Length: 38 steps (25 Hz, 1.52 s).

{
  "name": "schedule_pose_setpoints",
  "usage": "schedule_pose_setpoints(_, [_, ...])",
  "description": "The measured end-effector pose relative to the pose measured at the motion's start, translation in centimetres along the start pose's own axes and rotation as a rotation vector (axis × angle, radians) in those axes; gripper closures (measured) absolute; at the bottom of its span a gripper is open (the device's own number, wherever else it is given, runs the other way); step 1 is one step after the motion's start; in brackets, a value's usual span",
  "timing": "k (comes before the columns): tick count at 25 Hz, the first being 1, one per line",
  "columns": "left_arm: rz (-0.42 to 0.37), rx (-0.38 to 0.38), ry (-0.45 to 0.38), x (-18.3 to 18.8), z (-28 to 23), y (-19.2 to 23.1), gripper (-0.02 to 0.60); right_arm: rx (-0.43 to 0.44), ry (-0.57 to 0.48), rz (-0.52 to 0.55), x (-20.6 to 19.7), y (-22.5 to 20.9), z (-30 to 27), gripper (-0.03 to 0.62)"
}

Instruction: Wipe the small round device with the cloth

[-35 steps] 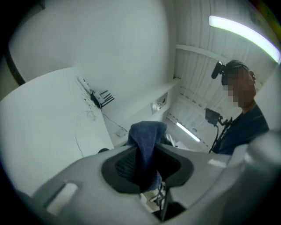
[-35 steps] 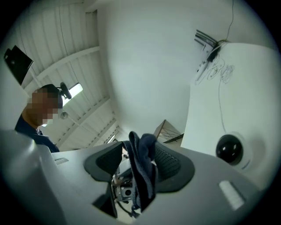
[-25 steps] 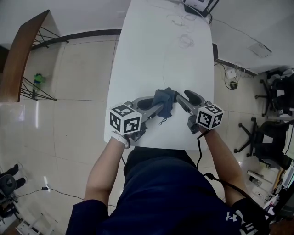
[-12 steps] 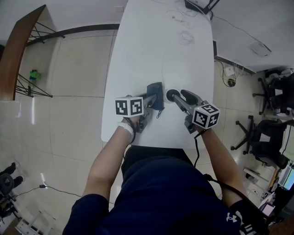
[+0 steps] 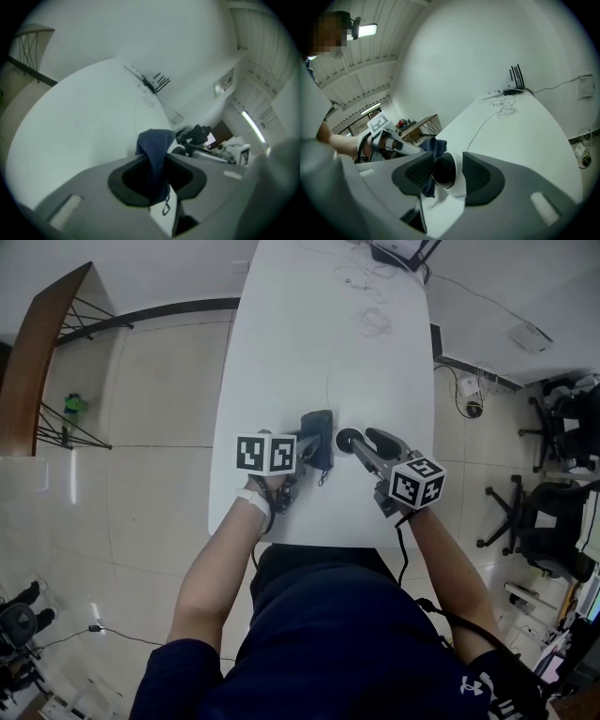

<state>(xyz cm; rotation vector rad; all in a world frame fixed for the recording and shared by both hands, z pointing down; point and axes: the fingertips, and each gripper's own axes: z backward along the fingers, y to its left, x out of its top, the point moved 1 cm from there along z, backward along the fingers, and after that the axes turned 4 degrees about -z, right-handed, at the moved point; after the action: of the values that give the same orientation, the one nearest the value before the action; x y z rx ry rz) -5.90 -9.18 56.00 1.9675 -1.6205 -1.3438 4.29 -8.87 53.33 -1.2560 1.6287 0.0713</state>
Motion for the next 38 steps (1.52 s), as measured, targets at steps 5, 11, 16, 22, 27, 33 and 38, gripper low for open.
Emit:
schedule_pose_setpoints(5, [-0.331,-0.177,0.064,2.3,3.4,-7.0,0.491,-0.001,-0.145,-0.105,2.8,-0.2,3.1,0.396])
schedule_pose_setpoints(11, [-0.562,-0.237,0.269,1.0,-0.3,-8.8,0.491,-0.01,-0.144,-0.103,2.6,-0.2,3.5,0.407])
schedule_pose_setpoints(16, [-0.372,-0.246,0.276,2.8,-2.0,-5.0,0.491,-0.023,-0.081,-0.076,1.8,-1.2,1.9,0.407])
schedule_pose_setpoints(22, [-0.256,-0.223,0.42,1.8,-4.8,-0.4,0.492,-0.012,-0.034,-0.064,0.4,-0.6,0.9,0.407])
schedule_pose_setpoints(27, [-0.312,-0.121,0.531,0.4,-6.4,2.7,0.494,-0.015,-0.029,-0.054,0.1,-0.3,0.4,0.407])
schedule_pose_setpoints(33, [-0.415,-0.026,0.56,0.1,-6.1,2.9,0.494,-0.014,-0.04,-0.049,0.0,-0.2,0.9,0.407])
schedule_pose_setpoints(38, [-0.443,-0.161,0.39,4.4,-1.7,-2.1,0.495,-0.013,-0.071,-0.04,0.5,-0.2,1.7,0.404])
